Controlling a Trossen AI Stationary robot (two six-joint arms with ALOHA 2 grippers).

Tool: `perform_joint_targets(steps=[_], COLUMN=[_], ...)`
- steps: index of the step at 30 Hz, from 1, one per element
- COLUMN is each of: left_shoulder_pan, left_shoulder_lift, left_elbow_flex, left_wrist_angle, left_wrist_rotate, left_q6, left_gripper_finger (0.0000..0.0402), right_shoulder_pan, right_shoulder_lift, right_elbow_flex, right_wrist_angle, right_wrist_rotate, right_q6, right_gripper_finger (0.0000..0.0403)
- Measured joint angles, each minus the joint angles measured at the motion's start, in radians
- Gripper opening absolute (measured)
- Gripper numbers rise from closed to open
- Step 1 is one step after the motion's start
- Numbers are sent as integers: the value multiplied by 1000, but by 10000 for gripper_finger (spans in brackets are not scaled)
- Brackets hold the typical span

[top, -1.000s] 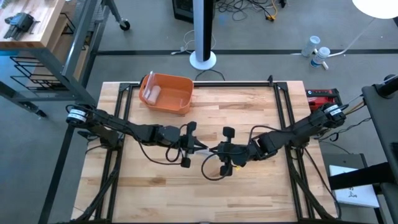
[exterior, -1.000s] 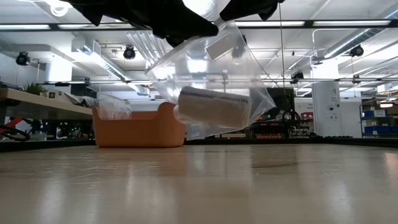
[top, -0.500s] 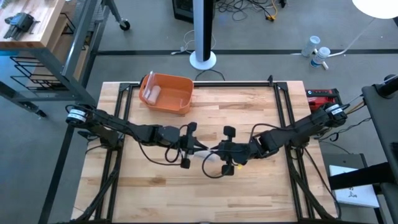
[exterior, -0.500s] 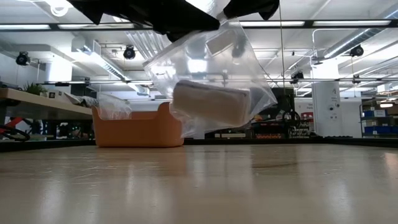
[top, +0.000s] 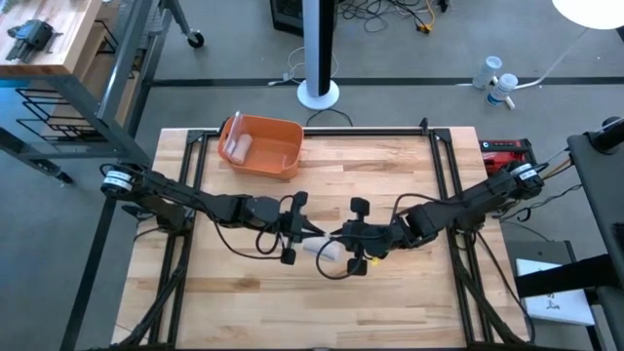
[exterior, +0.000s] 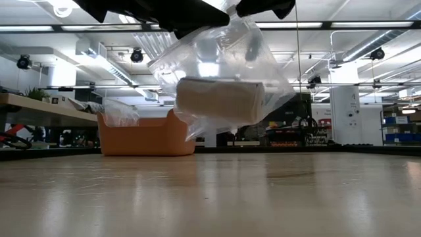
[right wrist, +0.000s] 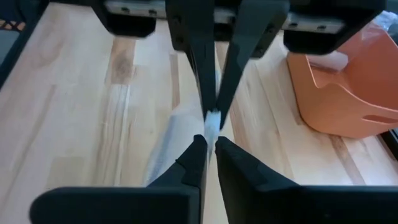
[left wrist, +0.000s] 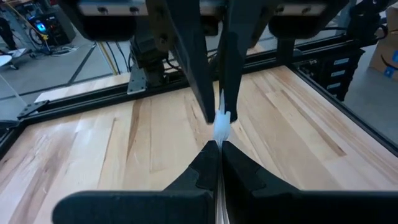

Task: Roll bandage
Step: Close the transparent zip bag

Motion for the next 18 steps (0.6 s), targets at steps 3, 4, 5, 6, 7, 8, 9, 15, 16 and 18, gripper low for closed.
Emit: perform_joint_targets(steps=[3, 4, 5, 6, 7, 8, 9, 15, 16, 18], left_shoulder_pan=[0, 0, 0, 0, 0, 0, 0, 0, 0, 0], left_shoulder_lift=[0, 0, 0, 0, 0, 0, 0, 0, 0, 0], left_elbow_flex=[0, 0, 0, 0, 0, 0, 0, 0, 0, 0], left_wrist_angle=[-8, -8, -8, -8, -8, -8, -8, -10, -10, -10], left_wrist_rotate=[0, 0, 0, 0, 0, 0, 0, 0, 0, 0], left_q6=[0, 0, 0, 0, 0, 0, 0, 7, 7, 7], left_gripper_finger=[0, 0, 0, 0, 0, 0, 0, 0, 0, 3], right_shoulder_pan=[0, 0, 0, 0, 0, 0, 0, -2, -2, -2], right_shoulder_lift=[0, 0, 0, 0, 0, 0, 0, 0, 0, 0], right_elbow_flex=[9, 11, 12, 13, 13, 13, 13, 10, 10, 10], right_wrist_angle=[4, 4, 3, 3, 3, 3, 3, 0, 0, 0], right_wrist_rotate=[0, 0, 0, 0, 0, 0, 0, 1, 0, 1], right_q6=[0, 0, 0, 0, 0, 0, 0, -2, -2, -2], right_gripper_finger=[23, 22, 21, 20, 18, 17, 15, 2, 2, 2])
